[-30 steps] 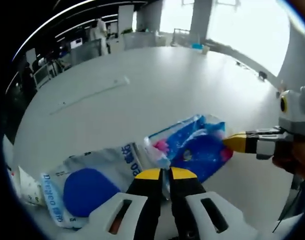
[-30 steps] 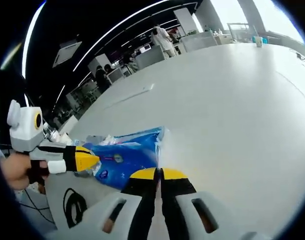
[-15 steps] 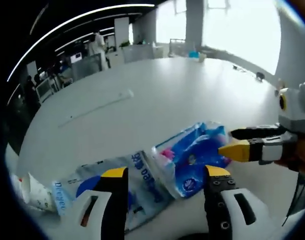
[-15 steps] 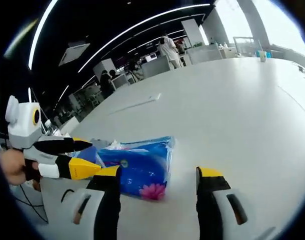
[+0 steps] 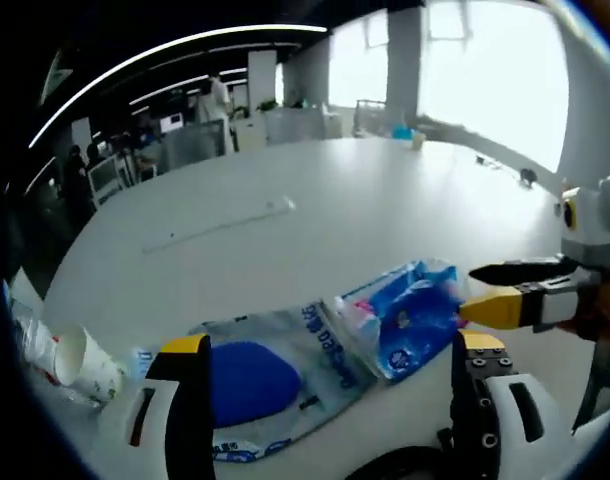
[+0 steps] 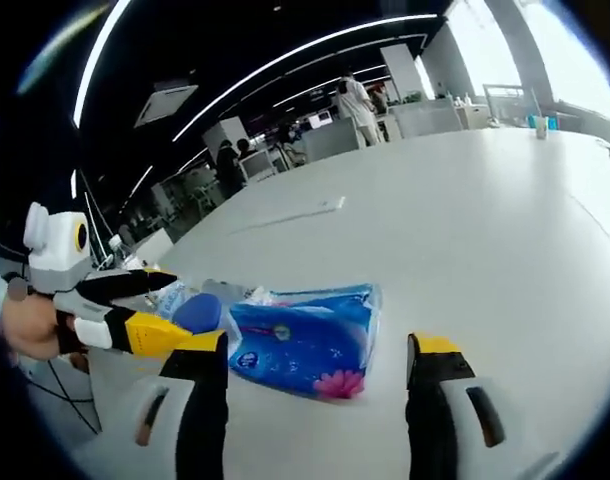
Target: Arrange the tabletop items into an orderly group along one side of the table until the central work area is clear of visible clutter.
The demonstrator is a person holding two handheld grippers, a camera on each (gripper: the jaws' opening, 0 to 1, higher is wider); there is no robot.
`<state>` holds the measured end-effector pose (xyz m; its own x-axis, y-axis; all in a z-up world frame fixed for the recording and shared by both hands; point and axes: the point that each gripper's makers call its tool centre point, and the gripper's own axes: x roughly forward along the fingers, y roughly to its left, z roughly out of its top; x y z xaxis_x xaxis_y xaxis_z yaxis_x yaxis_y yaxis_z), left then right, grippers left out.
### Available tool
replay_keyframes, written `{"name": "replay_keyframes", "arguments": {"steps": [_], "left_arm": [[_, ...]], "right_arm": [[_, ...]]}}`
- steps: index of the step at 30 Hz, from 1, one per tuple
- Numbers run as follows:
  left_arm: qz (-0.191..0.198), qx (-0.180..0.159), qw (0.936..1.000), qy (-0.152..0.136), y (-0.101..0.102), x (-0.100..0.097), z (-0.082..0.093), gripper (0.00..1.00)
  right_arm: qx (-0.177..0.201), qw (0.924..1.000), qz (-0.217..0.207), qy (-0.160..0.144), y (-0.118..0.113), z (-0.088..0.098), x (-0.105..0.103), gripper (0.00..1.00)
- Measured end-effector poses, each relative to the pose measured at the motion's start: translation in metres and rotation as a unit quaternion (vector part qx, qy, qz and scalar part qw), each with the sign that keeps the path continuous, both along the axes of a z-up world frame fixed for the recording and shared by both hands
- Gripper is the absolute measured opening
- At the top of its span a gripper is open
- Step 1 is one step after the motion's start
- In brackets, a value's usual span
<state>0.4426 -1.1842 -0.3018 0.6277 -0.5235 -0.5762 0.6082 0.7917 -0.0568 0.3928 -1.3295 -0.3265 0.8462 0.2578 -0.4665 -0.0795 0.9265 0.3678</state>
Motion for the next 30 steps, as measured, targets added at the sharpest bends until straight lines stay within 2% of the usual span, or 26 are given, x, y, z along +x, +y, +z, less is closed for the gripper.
{"name": "replay_keyframes", "arguments": {"steps": [5,11,16,26,30], "left_arm": [[0.020,-0.014,0.9997,-0.002,0.021,-0.001,0.009,0.96],[0.047,-0.020,0.9987,0.007,0.049,-0.007,0.009,0.94],[0.050,-0.023,0.9985,0.004,0.063,-0.011,0.012,0.92],[0.058,-0.026,0.9980,0.004,0.092,-0.023,0.010,0.91],[0.072,-0.028,0.9970,0.008,0.107,-0.027,0.008,0.91]], "right_arm": [[-0.005,0.9999,0.009,-0.003,0.007,0.007,-0.004,0.69],[-0.009,0.9999,0.013,-0.002,0.017,0.014,-0.007,0.69],[-0.018,0.9997,0.017,-0.004,0.020,0.018,-0.014,0.70],[-0.027,0.9995,0.017,0.002,0.019,0.013,-0.027,0.69],[-0.025,0.9996,0.014,-0.002,0.020,0.017,-0.033,0.67]]}}
